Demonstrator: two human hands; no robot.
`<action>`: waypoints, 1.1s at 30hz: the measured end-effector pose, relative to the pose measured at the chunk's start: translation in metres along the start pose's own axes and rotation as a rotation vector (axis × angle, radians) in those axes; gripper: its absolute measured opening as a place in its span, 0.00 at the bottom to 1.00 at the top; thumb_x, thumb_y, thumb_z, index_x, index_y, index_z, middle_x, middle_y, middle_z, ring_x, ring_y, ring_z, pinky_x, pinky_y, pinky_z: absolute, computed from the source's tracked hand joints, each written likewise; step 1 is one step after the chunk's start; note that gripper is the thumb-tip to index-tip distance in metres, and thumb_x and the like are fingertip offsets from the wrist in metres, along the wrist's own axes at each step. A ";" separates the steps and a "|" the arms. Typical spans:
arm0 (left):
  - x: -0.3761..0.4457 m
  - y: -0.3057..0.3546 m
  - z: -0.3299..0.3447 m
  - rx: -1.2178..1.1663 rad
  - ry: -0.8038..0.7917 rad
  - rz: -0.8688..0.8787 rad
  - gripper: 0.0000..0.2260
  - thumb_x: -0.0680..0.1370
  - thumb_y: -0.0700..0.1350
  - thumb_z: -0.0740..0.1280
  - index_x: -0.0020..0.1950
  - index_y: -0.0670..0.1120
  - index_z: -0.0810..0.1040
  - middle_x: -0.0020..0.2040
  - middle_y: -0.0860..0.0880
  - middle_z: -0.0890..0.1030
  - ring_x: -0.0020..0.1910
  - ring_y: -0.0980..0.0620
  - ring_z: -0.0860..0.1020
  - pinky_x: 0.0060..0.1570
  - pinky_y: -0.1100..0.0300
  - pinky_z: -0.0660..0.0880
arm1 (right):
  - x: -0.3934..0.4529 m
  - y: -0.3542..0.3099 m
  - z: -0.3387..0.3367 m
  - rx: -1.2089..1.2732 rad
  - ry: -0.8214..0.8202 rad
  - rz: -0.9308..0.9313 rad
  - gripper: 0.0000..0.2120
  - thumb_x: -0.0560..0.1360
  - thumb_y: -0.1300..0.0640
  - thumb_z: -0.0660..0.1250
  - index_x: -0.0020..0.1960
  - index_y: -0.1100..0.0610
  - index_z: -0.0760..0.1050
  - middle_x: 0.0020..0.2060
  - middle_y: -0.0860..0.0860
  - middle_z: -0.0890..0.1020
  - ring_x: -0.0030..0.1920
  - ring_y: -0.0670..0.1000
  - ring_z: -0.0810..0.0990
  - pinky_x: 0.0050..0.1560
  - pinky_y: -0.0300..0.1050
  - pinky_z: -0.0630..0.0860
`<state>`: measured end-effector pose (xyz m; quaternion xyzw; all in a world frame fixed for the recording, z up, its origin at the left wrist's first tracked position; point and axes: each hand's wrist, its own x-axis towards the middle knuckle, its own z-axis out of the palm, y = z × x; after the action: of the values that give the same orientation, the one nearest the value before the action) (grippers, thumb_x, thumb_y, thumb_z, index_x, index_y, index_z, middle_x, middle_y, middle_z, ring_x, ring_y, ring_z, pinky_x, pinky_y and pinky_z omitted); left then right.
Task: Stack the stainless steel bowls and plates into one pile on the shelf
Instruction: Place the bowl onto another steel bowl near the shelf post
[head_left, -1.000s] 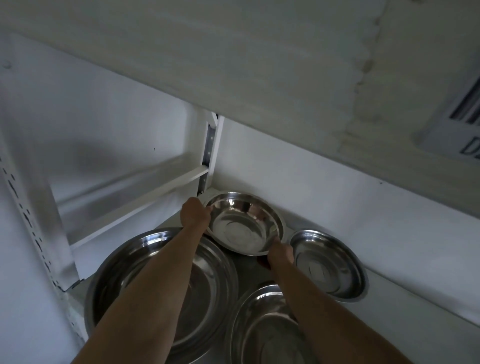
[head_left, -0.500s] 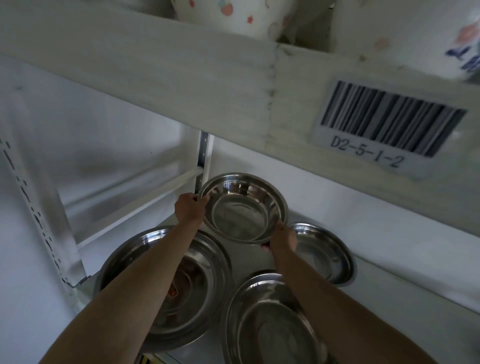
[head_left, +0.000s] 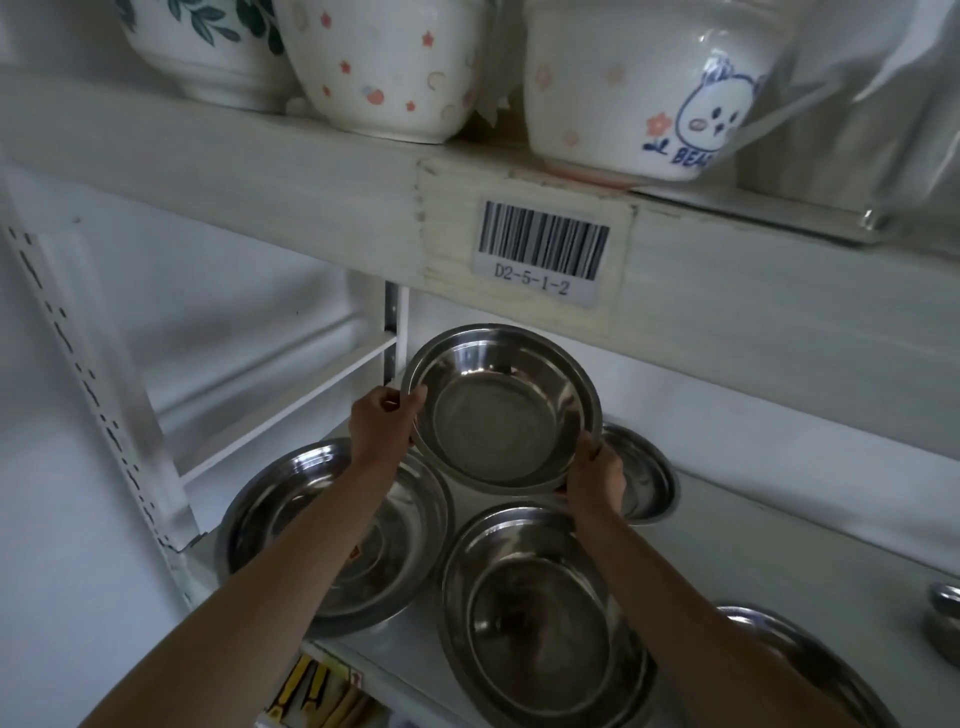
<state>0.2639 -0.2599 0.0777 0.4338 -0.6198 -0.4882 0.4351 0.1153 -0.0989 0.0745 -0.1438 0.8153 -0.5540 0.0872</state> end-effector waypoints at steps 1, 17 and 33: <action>-0.008 -0.001 -0.001 -0.010 -0.002 -0.006 0.12 0.75 0.50 0.69 0.45 0.40 0.79 0.33 0.46 0.79 0.31 0.52 0.77 0.32 0.65 0.73 | -0.003 0.003 -0.004 -0.004 0.014 -0.003 0.22 0.80 0.46 0.54 0.47 0.61 0.79 0.44 0.62 0.84 0.46 0.64 0.82 0.50 0.61 0.79; -0.127 -0.030 -0.004 -0.115 -0.090 -0.091 0.17 0.75 0.51 0.70 0.42 0.36 0.77 0.34 0.39 0.81 0.32 0.43 0.79 0.34 0.52 0.78 | -0.066 0.067 -0.090 -0.030 0.036 0.047 0.20 0.81 0.52 0.55 0.51 0.67 0.77 0.48 0.66 0.81 0.51 0.64 0.79 0.45 0.48 0.68; -0.200 -0.068 -0.004 0.060 -0.036 -0.008 0.16 0.78 0.47 0.67 0.32 0.44 0.70 0.26 0.51 0.69 0.25 0.55 0.66 0.27 0.67 0.65 | -0.104 0.113 -0.112 -0.137 0.133 0.100 0.14 0.79 0.51 0.61 0.45 0.62 0.76 0.44 0.63 0.82 0.48 0.64 0.80 0.42 0.48 0.67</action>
<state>0.3241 -0.0785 -0.0116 0.4401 -0.6401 -0.4789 0.4089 0.1638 0.0725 0.0096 -0.0715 0.8615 -0.5002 0.0505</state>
